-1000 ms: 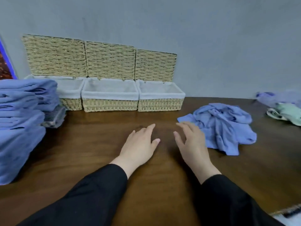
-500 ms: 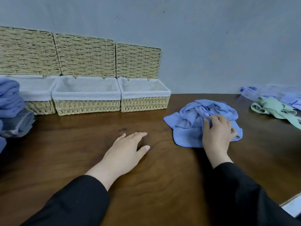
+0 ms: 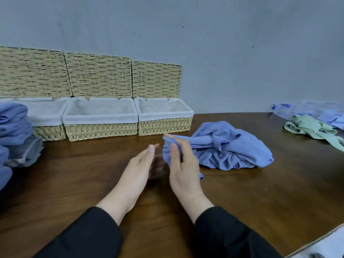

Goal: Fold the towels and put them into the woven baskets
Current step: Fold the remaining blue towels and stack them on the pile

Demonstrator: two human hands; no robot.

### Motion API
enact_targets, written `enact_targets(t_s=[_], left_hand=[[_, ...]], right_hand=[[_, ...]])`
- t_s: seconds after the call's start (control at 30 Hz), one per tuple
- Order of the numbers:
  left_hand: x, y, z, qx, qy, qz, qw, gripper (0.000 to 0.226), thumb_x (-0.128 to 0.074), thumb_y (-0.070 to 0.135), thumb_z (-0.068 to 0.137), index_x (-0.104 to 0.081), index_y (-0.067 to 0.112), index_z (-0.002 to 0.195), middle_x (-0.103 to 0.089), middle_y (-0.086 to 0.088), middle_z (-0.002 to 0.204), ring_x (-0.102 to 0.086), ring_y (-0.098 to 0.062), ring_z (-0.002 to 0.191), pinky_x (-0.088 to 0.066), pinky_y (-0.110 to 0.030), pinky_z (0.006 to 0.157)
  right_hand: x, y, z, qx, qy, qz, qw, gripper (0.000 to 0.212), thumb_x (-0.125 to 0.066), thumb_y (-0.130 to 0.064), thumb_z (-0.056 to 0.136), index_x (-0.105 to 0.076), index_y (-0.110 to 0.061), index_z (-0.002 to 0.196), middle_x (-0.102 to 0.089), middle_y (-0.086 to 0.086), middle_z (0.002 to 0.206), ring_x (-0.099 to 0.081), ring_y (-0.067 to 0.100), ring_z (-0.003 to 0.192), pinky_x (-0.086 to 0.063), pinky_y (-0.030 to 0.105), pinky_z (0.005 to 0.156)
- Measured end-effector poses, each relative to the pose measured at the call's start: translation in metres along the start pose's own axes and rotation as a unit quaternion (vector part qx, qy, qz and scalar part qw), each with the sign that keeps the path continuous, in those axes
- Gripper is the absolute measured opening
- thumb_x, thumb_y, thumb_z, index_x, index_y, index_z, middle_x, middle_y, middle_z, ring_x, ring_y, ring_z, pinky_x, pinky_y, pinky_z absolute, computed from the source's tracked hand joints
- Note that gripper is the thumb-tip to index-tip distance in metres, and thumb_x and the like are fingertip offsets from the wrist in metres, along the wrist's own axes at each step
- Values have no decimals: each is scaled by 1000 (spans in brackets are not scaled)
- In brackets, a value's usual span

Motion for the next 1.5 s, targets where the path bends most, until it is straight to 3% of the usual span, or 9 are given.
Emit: enact_targets(t_s=[0.23,0.37,0.57,0.67,0.93,1.03,1.13,1.33,1.5], left_hand=[[26,14,-17,-25,165,-49,985,24,-50,24,106,-72,18,100,-73,-12,99,-69,-30,96,-53,-45,87],[63,27,-26,-74,257,21,963,29,-52,35,105,-64,16,87,-65,-12,82,-59,-27,76,-48,-45,72],[148,46,-38,-90,383,272,878,7,-56,19,97,-59,21,91,-62,0,92,-58,-12,85,-47,-39,77],[151,50,-40,-101,349,374,854,31,-53,14,99,-59,30,125,-60,10,117,-54,3,96,-41,-29,88],[73,24,-22,-80,83,573,811,66,-39,75,88,-57,36,138,-60,20,135,-46,-6,127,-28,-32,117],[81,23,-19,-136,117,513,840,31,-45,54,98,-66,32,90,-67,16,86,-59,-6,87,-47,-32,89],[93,25,-22,-110,168,384,901,39,-48,31,105,-46,20,69,-45,12,61,-43,-4,59,-34,-23,59],[91,34,-27,-59,184,115,974,57,-47,56,101,-52,0,89,-55,-22,80,-50,-22,77,-44,-52,72],[83,30,-32,-10,139,40,989,53,-57,61,88,-68,9,86,-66,-21,85,-61,-24,79,-50,-39,76]], right_hand=[[-58,-24,-12,4,-141,85,986,37,-35,-23,109,-62,-15,133,-62,-12,136,-52,-1,130,-40,24,111],[-59,-25,-8,26,-129,99,986,33,-38,-30,109,-62,-23,130,-65,-16,131,-55,1,128,-46,26,107],[-37,28,27,10,-205,-279,938,61,-62,-55,94,-42,-36,148,-40,-19,152,-33,9,144,-29,46,117],[-40,51,33,-21,-280,-345,896,53,-61,-56,93,-51,-34,140,-51,-14,140,-44,17,134,-34,45,107],[-49,15,37,-20,-171,-60,983,23,-57,-30,102,-73,-15,97,-69,0,93,-61,8,83,-44,17,68],[-59,0,20,-40,-244,67,967,39,-45,-36,103,-73,-8,101,-66,6,99,-66,16,89,-57,23,75],[-60,-3,17,-29,-256,124,958,32,-47,-8,106,-73,-24,111,-66,-10,107,-67,12,103,-60,29,84],[-58,2,27,87,-260,-91,957,14,-76,-20,89,-70,-32,91,-49,-23,109,-45,4,114,-32,16,95],[-60,-8,17,70,-346,-77,932,48,-75,-36,88,-52,-50,127,-44,-33,138,-34,-6,137,-27,21,112]])
Point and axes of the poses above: each hand's wrist, its own z-axis towards the middle knuckle, its own x-axis out of the back of the hand, y = z × x, the point moved 4 cm from there along z, towards the middle knuckle
